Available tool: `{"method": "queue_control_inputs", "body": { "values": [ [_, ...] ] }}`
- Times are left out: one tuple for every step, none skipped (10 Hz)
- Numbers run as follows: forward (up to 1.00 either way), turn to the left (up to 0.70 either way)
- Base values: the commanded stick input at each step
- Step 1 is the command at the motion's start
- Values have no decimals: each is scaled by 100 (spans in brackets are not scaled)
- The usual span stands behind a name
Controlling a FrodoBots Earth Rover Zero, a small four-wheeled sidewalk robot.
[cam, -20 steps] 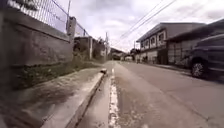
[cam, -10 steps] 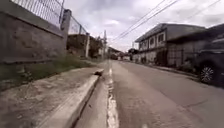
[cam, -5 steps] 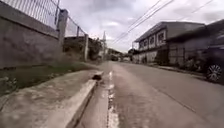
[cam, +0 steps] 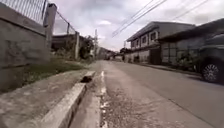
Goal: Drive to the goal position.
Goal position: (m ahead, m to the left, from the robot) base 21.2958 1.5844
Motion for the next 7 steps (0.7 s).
{"method": "queue_control_inputs", "body": {
  "values": [
    [70, 0],
    [70, 0],
    [70, 0],
    [70, 0],
    [70, 0],
    [70, 0],
    [70, 0]
  ]
}}
